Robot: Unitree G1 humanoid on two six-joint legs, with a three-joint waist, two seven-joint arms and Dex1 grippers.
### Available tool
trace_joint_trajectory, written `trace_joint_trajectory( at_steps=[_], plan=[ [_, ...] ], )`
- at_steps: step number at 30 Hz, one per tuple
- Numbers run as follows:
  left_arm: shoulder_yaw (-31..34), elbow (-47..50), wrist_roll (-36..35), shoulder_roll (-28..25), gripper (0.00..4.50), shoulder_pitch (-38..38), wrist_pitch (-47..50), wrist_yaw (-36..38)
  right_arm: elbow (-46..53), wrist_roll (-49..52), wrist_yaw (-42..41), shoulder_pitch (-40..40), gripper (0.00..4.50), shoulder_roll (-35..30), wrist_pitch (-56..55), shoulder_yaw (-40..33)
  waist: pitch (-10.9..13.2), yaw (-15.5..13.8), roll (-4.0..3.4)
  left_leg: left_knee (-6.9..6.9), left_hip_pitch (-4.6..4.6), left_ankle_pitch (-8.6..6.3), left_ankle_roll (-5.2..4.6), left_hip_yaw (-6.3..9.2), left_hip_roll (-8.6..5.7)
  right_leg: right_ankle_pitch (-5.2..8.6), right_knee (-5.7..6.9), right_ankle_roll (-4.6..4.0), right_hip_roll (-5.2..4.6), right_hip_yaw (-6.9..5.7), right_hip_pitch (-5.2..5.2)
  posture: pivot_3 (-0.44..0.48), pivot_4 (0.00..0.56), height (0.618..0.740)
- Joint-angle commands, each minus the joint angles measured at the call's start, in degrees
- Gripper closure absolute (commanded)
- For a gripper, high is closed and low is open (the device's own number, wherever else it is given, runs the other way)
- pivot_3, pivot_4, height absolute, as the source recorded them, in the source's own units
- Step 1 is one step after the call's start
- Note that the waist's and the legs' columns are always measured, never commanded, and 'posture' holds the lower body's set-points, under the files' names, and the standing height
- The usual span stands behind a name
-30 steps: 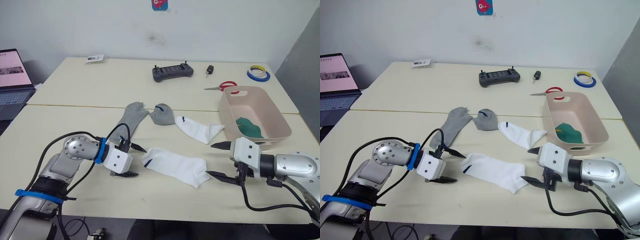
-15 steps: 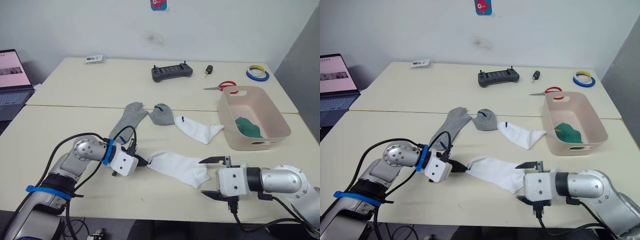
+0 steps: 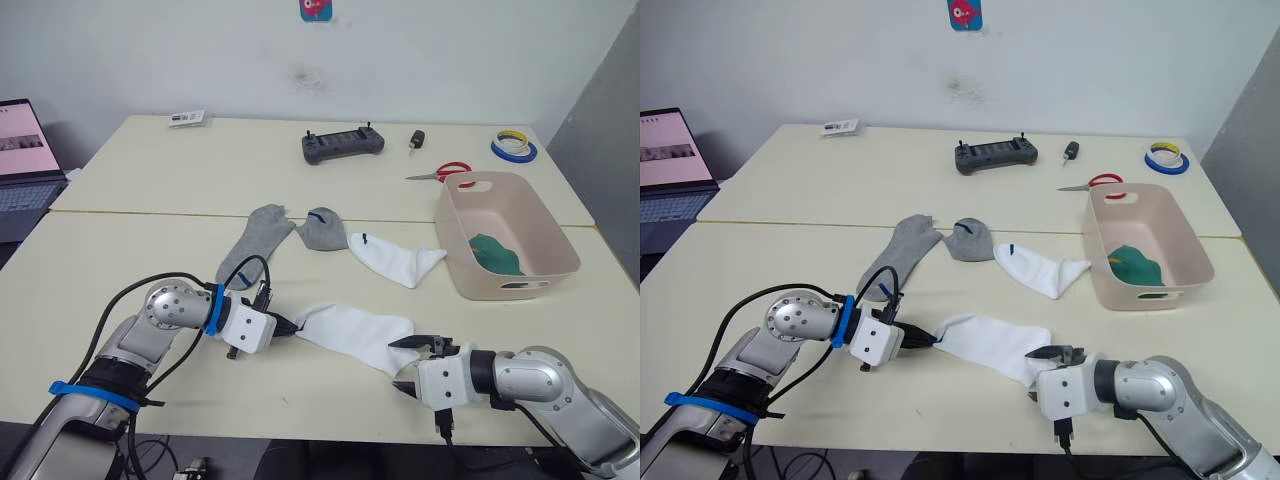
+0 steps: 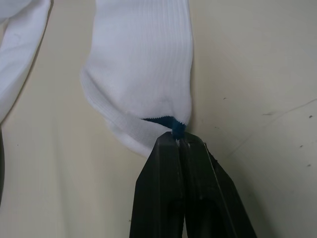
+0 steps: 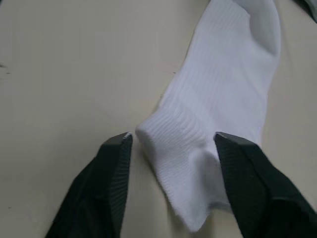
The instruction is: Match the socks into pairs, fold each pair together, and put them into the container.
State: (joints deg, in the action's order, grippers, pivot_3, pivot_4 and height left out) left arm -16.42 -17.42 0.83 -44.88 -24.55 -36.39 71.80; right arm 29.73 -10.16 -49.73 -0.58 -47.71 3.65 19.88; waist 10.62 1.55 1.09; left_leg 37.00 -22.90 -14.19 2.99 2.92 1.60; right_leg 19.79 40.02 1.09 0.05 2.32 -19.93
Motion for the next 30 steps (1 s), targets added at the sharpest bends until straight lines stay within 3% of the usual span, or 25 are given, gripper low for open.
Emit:
trace_joint_trajectory(
  at_steps=[1,5,6,10,14,16,19,24,30],
  plan=[
    [0.66,1.9,-0.7,-1.0,4.5,0.81,0.58,-0.37,-0.23,-0.5,0.59,-0.03,2.98,0.78,-0.29,-1.03,0.0,-0.01,0.0,0.0,0.0,0.0,0.0,-0.01,0.0,0.0,0.0,0.0,0.0,0.0,0.0,0.0,0.15,0.737],
    [0.92,3.18,-1.48,-1.9,4.5,1.81,1.69,-0.14,-0.22,0.86,-0.22,-0.13,4.32,1.15,-0.48,-1.99,0.0,0.02,0.0,0.0,0.0,0.0,0.0,0.0,0.01,0.0,0.01,0.0,0.0,0.01,-0.01,0.0,0.15,0.737],
    [0.95,4.01,-2.07,-2.27,4.5,2.27,2.5,0.24,0.13,1.64,-0.61,0.0,4.47,1.21,-0.32,-2.29,0.0,0.02,0.0,0.0,0.0,0.0,0.0,0.0,0.02,0.0,0.01,0.0,0.0,0.01,-0.02,0.0,0.15,0.737],
    [1.97,19.34,-16.13,-9.42,4.5,10.01,21.32,8.26,7.26,13.39,-6.18,0.76,4.47,0.49,6.29,-4.81,0.0,0.44,0.0,-0.04,-0.04,0.0,0.0,-0.01,0.1,0.01,0.01,-0.01,-0.07,0.05,-0.07,0.0,0.15,0.737],
    [4.88,34.44,-30.83,-21.79,4.5,16.57,43.32,15.17,15.4,31.47,-13.45,1.31,4.47,-4.77,20.82,-9.8,0.02,0.3,0.01,-0.02,0.0,0.0,-0.01,0.11,0.17,0.01,0.04,-0.03,-0.07,0.08,0.02,0.0,0.15,0.737],
    [6.29,38.23,-37.11,-27.55,4.5,18.04,53.58,17.71,17.73,40.77,-15.55,0.82,4.47,-7.96,28.27,-12.54,0.03,0.23,0.02,-0.01,0.01,-0.01,-0.01,0.16,0.16,0.01,0.03,-0.03,-0.08,0.06,0.09,0.0,0.15,0.737],
    [7.4,39.7,-43.77,-31.6,4.5,19.01,65.79,18.58,18.64,50.97,-14.89,-1.14,4.47,-10.28,37.05,-14.51,0.03,-0.03,0.02,-0.02,0.19,-0.01,-0.02,0.18,0.07,0.03,-0.09,-0.02,-0.07,-0.03,0.36,0.0,0.15,0.737],
    [5.6,37.72,-44.49,-29.09,4.5,17.45,77.43,15.29,14.72,54.16,-8.16,-5.35,4.47,-8.23,46.88,-11.91,0.04,0.08,0.04,-0.03,0.1,-0.02,-0.03,0.15,0.08,0.03,-0.09,-0.01,0.08,-0.01,0.24,0.0,0.15,0.737],
    [-1.61,28.0,-36.53,-17.44,4.5,8.21,84.67,9.09,3.49,44.14,-0.38,-11.4,4.47,-2.21,49.43,-3.3,0.04,0.05,0.07,0.0,-0.01,-0.02,-0.03,0.07,0.04,0.04,-0.04,-0.02,0.17,0.04,0.06,0.0,0.15,0.737]
  ],
)
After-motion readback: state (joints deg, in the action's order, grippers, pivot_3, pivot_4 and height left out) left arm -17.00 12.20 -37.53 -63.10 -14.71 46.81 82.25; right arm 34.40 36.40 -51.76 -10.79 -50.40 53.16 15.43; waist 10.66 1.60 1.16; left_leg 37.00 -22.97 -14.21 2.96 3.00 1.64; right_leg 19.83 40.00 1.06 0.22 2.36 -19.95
